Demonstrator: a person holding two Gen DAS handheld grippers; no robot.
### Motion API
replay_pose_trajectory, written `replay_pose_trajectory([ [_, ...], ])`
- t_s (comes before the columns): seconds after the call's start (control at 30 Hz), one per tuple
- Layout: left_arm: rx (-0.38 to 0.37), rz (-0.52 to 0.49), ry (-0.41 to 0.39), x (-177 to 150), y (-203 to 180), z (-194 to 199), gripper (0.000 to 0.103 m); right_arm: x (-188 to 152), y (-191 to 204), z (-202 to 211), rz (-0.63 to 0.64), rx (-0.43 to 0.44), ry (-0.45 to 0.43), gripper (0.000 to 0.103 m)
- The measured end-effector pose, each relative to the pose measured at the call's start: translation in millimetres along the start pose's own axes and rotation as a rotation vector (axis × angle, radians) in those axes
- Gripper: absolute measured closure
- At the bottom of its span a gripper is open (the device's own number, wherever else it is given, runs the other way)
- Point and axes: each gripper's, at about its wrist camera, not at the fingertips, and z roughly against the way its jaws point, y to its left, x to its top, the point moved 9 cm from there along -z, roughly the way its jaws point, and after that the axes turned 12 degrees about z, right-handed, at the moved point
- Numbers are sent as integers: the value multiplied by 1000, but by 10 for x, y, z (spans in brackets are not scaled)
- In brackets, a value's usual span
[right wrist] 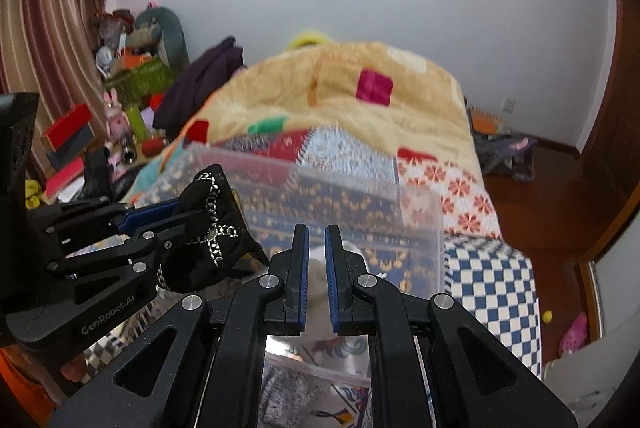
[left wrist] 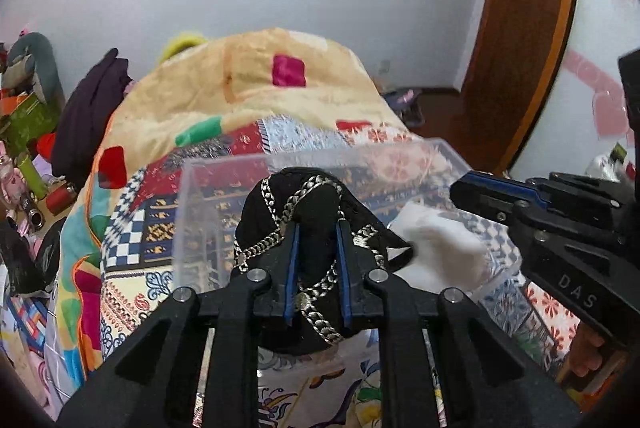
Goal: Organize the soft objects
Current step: 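Lower the hat and sock into the clear box and open both tools, then grasp the green knit glove with the right tool while the left tool grasps the red velvet pouch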
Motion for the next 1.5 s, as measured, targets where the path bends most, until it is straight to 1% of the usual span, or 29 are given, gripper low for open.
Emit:
replay_pose_trajectory([
  [0.07, -16, 4, 10, -12, -21, 25, 87, -41, -9, -10, -1, -1, 20, 95],
  [0.1, -25, 9, 13, -10, -24, 49, 85, -36, -8, -4, 0, -5, 25, 95],
  [0.17, -39, 24, 11, 21, -15, 78, 74, -54, -27, 31, -3, -2, 28, 95],
  [0.23, -39, 33, -3, 54, 0, 159, 69, -53, -36, 89, -6, -1, 21, 94],
  [0.3, -44, 41, -20, 83, 17, 266, 65, -47, -56, 169, -4, -10, 9, 89],
  [0.33, -45, 45, -27, 91, 25, 308, 62, -49, -65, 226, -4, -14, -2, 82],
  [0.37, -46, 51, -34, 99, 37, 357, 57, -48, -71, 286, -7, -18, -14, 72],
  [0.4, -46, 57, -43, 100, 45, 415, 55, -44, -75, 346, -9, -24, -26, 66],
  [0.47, -48, 66, -61, 92, 57, 544, 47, -52, -96, 494, -12, -44, -57, 48],
  [0.5, -48, 69, -71, 79, 56, 626, 46, -56, -102, 546, -15, -51, -68, 44],
  [0.57, -51, 71, -84, 56, 51, 736, 40, -80, -111, 669, -22, -60, -89, 28],
  [0.6, -52, 72, -95, 33, 44, 820, 39, -104, -112, 730, -28, -62, -98, 25],
  [0.63, -51, 73, -103, 13, 42, 878, 35, -130, -108, 789, -32, -63, -105, 21],
  [0.7, -53, 79, -118, -30, 37, 997, 28, -164, -96, 871, -34, -63, -109, 20],
  [0.77, -57, 87, -131, -77, 32, 1116, 18, -247, -76, 918, -34, -57, -99, 19],
  [0.83, -55, 93, -141, -145, 36, 1215, 12, -311, -45, 944, -39, -51, -85, 17],
  [0.93, -55, 91, -134, -287, 25, 1293, 7, -462, -12, 954, -45, -48, -63, 14],
  [1.0, -54, 91, -117, -415, 21, 1296, 6, -577, 26, 935, -48, -42, -42, 14],
  [1.13, -35, 92, -57, -723, 50, 1195, 6, -814, 78, 822, -56, -27, 20, 14],
  [1.33, -2, 116, 33, -1132, 137, 958, 6, -1286, 106, 580, -120, 27, 134, 14],
  [1.43, 24, 104, 54, -1263, 167, 866, 6, -1456, 139, 487, -147, 52, 179, 14],
  [1.5, 36, 88, 60, -1321, 166, 826, 10, -1524, 163, 431, -148, 60, 203, 19],
])
